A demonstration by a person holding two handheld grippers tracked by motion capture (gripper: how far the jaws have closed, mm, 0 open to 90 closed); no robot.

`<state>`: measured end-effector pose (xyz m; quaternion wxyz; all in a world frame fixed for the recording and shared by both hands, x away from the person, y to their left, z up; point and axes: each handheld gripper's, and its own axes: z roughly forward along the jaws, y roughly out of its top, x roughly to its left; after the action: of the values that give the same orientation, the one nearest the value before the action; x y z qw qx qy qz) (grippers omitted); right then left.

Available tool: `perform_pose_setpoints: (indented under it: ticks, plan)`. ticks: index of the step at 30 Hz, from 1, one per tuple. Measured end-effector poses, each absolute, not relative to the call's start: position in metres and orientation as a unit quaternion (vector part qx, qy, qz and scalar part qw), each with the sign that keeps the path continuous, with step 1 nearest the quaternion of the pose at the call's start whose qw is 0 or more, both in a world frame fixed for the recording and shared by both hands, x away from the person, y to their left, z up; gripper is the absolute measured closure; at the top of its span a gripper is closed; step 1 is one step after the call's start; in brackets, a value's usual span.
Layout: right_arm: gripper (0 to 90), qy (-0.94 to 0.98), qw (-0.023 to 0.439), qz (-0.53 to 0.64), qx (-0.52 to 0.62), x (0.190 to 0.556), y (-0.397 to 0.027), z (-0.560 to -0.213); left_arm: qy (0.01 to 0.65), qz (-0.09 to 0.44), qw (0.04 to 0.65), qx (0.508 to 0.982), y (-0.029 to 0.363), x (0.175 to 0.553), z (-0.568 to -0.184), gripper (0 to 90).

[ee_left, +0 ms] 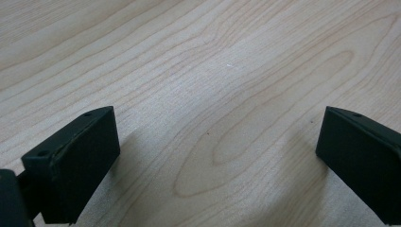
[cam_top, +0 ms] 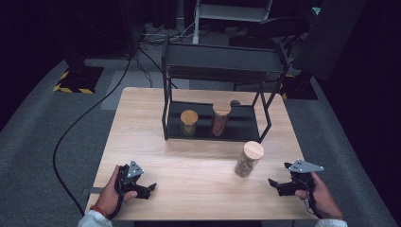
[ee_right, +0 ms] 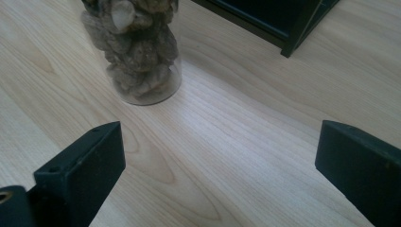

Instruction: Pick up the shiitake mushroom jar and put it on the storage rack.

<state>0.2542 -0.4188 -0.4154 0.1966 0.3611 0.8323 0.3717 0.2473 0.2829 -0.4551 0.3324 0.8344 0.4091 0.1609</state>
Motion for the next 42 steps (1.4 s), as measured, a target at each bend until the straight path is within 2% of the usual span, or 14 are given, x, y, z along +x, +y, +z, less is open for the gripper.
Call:
perform_pose_setpoints:
  ticks: [42]
  plan:
    - [2.3, 0.845, 0.178, 0.383, 0.329, 0.275, -0.384, -0.377, 0.41, 0.161, 0.332, 0.834, 0.283, 0.247, -0.455, 0.0]
